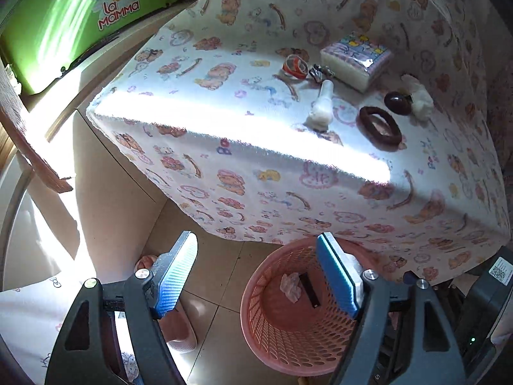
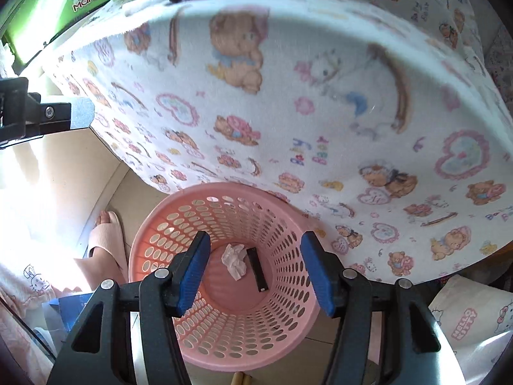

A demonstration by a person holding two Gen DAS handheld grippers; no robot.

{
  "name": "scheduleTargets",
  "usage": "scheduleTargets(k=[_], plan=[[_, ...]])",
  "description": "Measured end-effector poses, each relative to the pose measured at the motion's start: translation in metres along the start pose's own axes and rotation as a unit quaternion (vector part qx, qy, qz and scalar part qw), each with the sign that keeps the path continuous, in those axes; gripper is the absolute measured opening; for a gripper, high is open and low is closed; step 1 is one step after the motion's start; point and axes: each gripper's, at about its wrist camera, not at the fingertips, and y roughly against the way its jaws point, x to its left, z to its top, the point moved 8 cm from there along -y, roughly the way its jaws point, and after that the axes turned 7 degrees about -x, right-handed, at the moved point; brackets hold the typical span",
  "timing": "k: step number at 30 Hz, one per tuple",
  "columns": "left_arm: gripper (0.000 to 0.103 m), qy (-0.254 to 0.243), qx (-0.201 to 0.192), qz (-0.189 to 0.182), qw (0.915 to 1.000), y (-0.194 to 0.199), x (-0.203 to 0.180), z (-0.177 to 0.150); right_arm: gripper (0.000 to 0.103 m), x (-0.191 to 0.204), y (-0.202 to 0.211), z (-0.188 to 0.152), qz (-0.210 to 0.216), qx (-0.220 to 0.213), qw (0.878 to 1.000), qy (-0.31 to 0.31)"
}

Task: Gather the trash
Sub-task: 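Move both tools back up to the items on the table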

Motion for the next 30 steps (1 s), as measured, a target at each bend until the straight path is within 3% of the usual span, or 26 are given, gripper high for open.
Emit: scheduleTargets(k=[8,17,24,30], plan=[[0.088,0.006,-0.092,0.002,0.9957,0.043,0.011,0.033,0.062,-0.006,0.053,0.035,-0.007,-0.064,0.998,-0.001],[0.095,-0.013,-0.153,0.013,0.9881,0.081,0.014,0.077,0.062,-0.034,0.129,0.108,-0.013,-0.163,0.986,0.004],[0.095,-0.027,-0.175,0.012,0.9841,0.096,0.013,0.115,0.063,-0.064,0.155,0.163,-0.028,-0.202,0.979,0.018],[0.095,-0.037,-0.169,0.006,0.9848,0.090,0.013,0.132,0.069,-0.089,0.168,0.183,-0.048,-0.230,0.971,0.033]])
